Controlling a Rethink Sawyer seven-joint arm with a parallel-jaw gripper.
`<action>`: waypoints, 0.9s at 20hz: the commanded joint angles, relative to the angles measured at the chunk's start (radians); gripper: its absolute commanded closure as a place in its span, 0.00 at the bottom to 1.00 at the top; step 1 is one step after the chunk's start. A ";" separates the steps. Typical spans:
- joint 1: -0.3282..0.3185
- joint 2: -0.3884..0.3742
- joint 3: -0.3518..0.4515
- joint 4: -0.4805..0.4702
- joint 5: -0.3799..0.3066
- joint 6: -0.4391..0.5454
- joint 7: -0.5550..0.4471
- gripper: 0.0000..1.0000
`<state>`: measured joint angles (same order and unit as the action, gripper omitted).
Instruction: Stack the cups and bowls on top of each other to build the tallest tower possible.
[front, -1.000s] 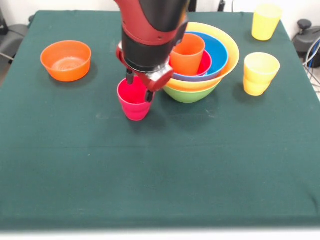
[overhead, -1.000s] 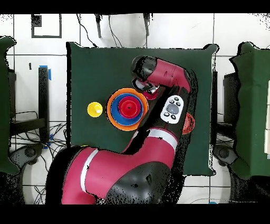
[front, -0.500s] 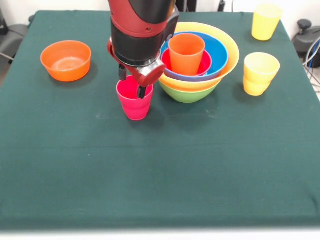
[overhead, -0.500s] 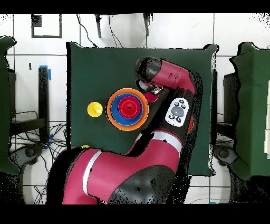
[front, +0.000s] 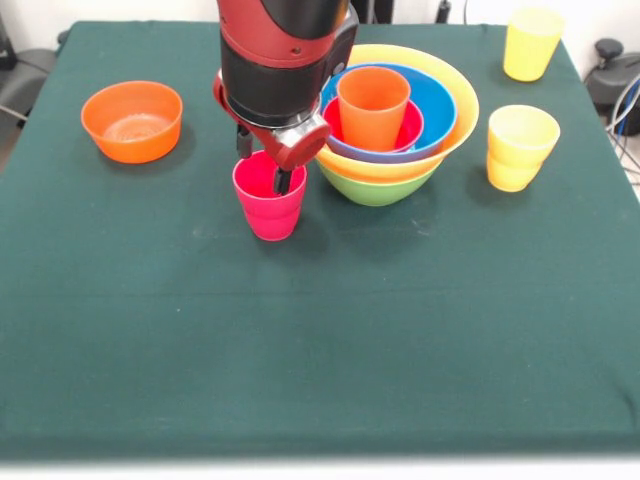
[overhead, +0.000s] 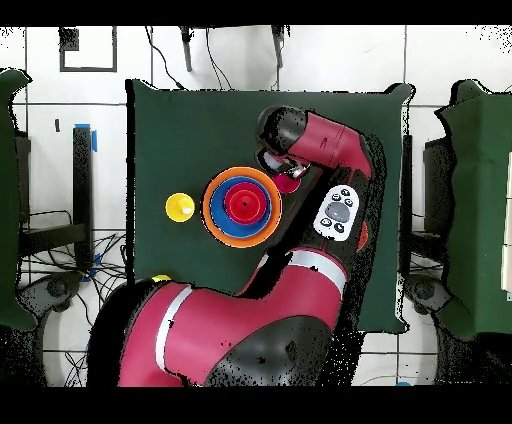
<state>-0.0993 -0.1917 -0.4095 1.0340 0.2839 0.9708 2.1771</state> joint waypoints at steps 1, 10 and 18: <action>0.016 0.032 0.095 0.026 -0.036 0.013 0.069 0.00; 0.021 0.034 0.090 0.011 -0.031 0.033 0.084 0.00; 0.019 0.037 0.092 0.009 -0.026 0.030 0.094 0.00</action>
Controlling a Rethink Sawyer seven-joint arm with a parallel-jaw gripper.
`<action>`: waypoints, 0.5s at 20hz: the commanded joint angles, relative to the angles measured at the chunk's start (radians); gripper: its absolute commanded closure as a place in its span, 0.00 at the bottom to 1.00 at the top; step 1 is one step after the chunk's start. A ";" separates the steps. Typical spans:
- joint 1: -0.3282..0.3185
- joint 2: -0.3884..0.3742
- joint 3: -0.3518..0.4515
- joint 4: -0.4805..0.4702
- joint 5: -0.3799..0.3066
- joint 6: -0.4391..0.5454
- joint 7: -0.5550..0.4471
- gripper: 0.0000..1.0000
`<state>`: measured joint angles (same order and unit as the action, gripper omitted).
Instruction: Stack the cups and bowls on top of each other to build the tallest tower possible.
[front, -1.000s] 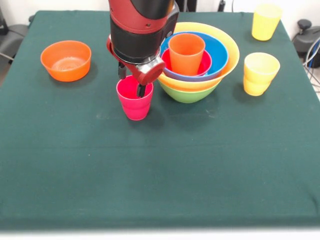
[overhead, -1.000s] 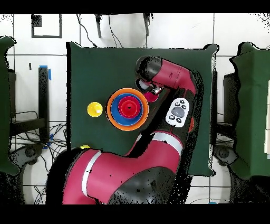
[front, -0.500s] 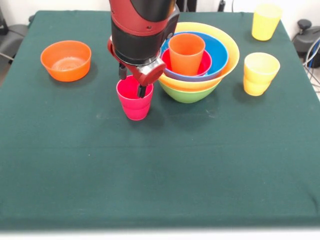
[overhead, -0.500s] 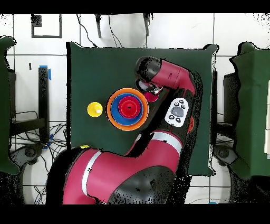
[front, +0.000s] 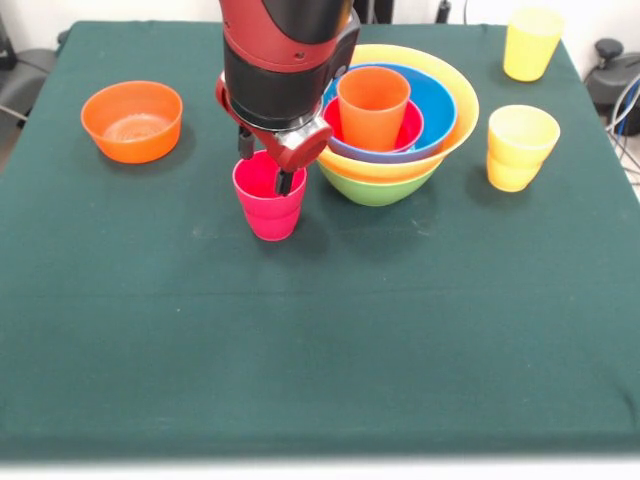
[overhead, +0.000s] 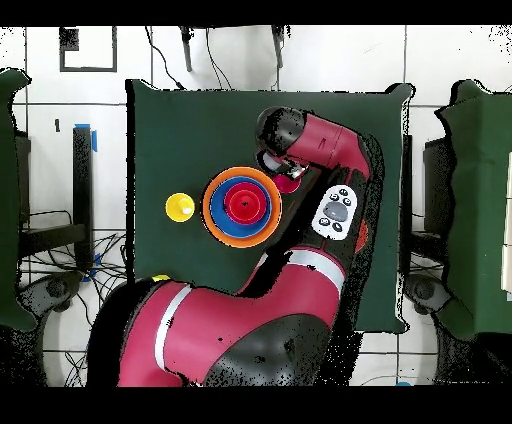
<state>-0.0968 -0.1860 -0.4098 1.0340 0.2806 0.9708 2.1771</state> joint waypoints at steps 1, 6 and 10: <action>0.017 0.032 0.093 0.007 -0.022 0.029 0.094 0.00; 0.017 0.049 0.096 -0.020 -0.015 0.033 0.105 0.00; 0.022 0.062 0.096 -0.042 -0.010 0.043 0.120 0.00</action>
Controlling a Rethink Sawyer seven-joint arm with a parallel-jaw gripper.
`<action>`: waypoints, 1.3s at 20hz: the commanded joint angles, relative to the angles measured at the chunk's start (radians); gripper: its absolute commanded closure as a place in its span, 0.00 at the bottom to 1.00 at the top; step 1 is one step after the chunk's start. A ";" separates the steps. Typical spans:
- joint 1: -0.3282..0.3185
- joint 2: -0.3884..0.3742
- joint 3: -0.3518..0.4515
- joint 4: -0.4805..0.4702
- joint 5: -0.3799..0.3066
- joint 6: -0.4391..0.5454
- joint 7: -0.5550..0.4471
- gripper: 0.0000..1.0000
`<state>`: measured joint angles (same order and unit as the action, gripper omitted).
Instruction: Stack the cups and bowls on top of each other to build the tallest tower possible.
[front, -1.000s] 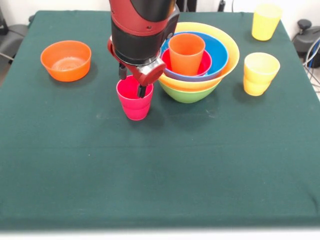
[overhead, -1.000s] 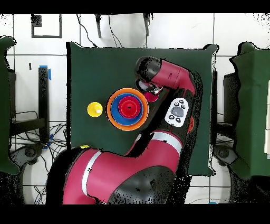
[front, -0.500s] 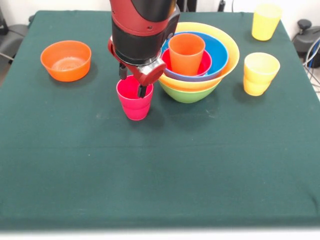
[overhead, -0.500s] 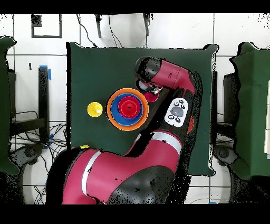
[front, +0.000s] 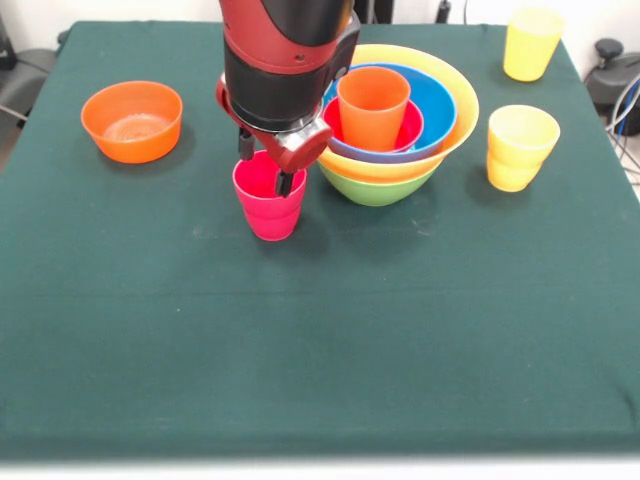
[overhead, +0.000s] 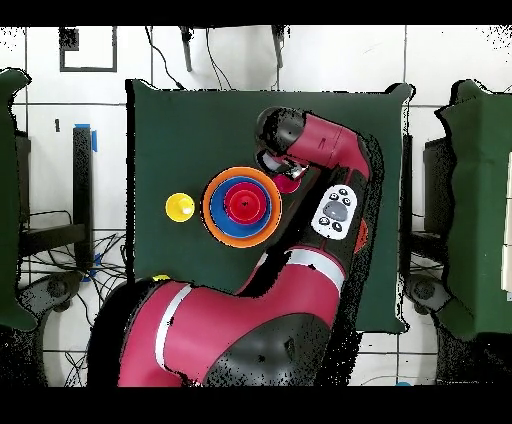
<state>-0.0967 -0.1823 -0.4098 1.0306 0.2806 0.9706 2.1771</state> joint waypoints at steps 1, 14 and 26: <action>0.023 0.060 0.095 -0.043 -0.010 0.048 0.122 0.00; 0.043 0.107 0.085 -0.141 0.013 0.100 0.178 0.00; 0.048 0.102 0.089 -0.030 0.027 0.009 0.179 0.00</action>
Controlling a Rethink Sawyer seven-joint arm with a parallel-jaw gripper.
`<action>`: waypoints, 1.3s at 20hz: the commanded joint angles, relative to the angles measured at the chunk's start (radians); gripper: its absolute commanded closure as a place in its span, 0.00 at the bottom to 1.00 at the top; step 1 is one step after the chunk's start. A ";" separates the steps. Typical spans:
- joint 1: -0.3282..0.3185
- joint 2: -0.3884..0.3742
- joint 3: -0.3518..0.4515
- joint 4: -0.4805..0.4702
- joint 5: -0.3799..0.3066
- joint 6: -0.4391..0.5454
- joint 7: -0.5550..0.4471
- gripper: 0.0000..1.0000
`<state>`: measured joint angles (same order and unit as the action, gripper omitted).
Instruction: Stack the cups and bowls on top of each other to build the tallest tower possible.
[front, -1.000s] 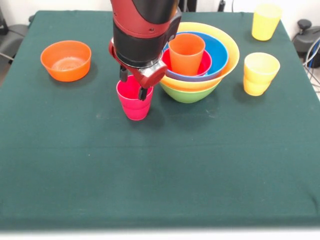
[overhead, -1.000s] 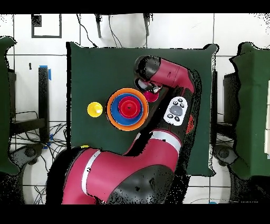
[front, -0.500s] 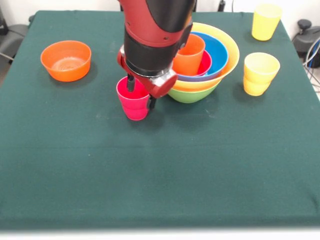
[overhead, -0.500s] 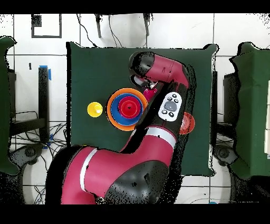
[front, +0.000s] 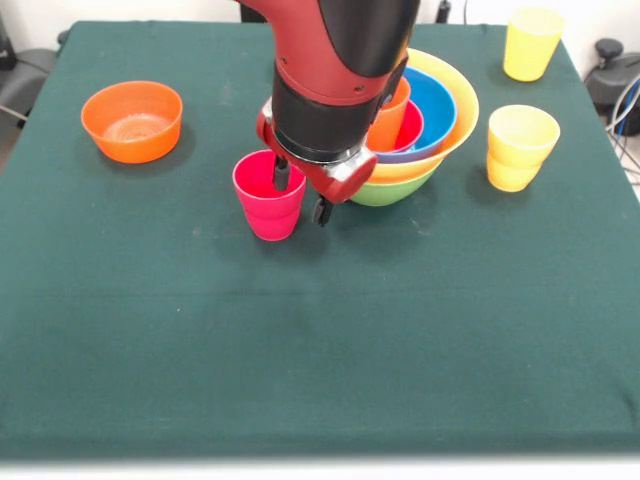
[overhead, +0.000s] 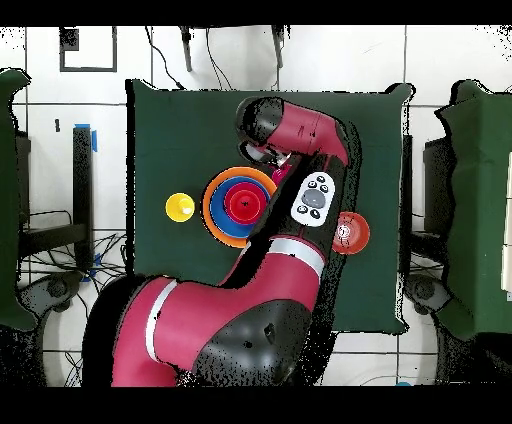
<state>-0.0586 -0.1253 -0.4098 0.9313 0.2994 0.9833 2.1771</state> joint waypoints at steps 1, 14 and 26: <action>0.010 0.046 0.089 0.069 0.009 -0.003 0.179 0.00; 0.000 0.092 0.075 0.015 0.006 -0.006 0.168 0.00; -0.026 0.179 0.056 -0.133 0.016 0.036 0.165 0.00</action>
<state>-0.0639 -0.0041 -0.4171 0.8866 0.3079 0.9832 2.1771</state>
